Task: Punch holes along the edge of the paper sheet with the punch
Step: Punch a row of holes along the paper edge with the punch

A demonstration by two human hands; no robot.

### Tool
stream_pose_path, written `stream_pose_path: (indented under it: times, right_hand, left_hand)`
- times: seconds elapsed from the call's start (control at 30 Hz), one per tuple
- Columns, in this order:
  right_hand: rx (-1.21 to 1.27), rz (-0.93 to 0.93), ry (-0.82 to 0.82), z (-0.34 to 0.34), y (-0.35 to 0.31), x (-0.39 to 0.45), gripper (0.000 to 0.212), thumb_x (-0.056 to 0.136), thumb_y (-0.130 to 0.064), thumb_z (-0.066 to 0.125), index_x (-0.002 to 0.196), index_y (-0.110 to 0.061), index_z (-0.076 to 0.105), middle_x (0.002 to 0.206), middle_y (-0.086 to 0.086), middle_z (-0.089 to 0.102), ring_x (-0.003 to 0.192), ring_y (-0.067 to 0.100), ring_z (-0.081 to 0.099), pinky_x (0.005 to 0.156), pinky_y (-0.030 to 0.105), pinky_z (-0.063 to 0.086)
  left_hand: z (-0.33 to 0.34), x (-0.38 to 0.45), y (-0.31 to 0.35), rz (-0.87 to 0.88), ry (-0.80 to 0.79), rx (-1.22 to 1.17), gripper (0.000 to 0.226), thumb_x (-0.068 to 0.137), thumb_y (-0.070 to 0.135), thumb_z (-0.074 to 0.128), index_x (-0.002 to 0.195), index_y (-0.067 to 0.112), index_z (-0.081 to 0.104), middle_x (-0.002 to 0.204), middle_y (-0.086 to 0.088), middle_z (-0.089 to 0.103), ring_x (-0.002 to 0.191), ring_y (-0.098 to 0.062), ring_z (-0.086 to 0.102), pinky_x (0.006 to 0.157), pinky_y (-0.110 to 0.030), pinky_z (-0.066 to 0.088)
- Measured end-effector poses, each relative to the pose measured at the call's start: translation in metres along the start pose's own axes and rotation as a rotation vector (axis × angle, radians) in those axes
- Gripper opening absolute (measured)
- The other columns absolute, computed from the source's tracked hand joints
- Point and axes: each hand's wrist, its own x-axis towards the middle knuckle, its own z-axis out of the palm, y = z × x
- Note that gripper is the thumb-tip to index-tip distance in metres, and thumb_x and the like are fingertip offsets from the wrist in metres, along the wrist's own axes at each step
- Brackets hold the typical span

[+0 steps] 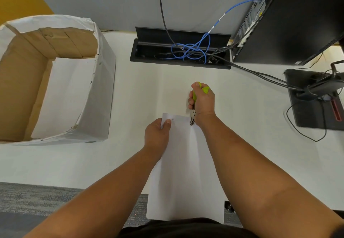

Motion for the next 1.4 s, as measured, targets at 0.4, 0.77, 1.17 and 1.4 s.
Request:
stream_pose_path:
  times: [0.4,0.77,1.17,1.4]
  right_hand:
    - [0.004,-0.008,0.001,0.0022,0.0009,-0.0027,0.018,0.097,-0.022,0.054,0.079,-0.017,0.056,0.064,0.004,0.049,0.047,0.014,0.037,0.043,0.021,0.028]
    - [-0.042,0.004,-0.005,0.0042,-0.0009,-0.0027,0.017,0.095,-0.02,0.055,0.079,-0.018,0.054,0.064,0.005,0.048,0.046,0.014,0.036,0.043,0.02,0.027]
    - [-0.037,0.018,0.021,0.0006,0.0015,-0.0078,0.017,0.095,-0.019,0.055,0.078,-0.018,0.054,0.063,0.005,0.048,0.044,0.013,0.035,0.042,0.02,0.027]
    - [-0.048,0.022,0.023,0.0008,0.0021,-0.0066,0.02,0.096,-0.023,0.055,0.077,-0.018,0.051,0.06,0.003,0.049,0.043,0.013,0.036,0.041,0.02,0.028]
  left_hand:
    - [0.0004,-0.0016,-0.0026,0.004,0.002,0.011,0.041,0.096,0.043,0.049,0.096,0.004,0.065,0.093,-0.015,0.069,0.081,-0.026,0.066,0.081,-0.044,0.056]
    - [0.0016,0.0012,-0.0037,0.007,0.009,0.026,0.031,0.097,0.041,0.049,0.09,0.018,0.069,0.085,0.0,0.071,0.082,-0.021,0.068,0.083,-0.042,0.058]
    - [0.0024,-0.0034,-0.0064,0.014,0.008,0.058,0.031,0.098,0.039,0.048,0.091,0.017,0.068,0.085,0.0,0.07,0.082,-0.019,0.067,0.083,-0.042,0.058]
    - [0.0026,-0.0028,-0.0069,0.003,0.005,0.06,0.032,0.097,0.04,0.048,0.09,0.017,0.068,0.085,-0.001,0.071,0.082,-0.021,0.067,0.083,-0.044,0.058]
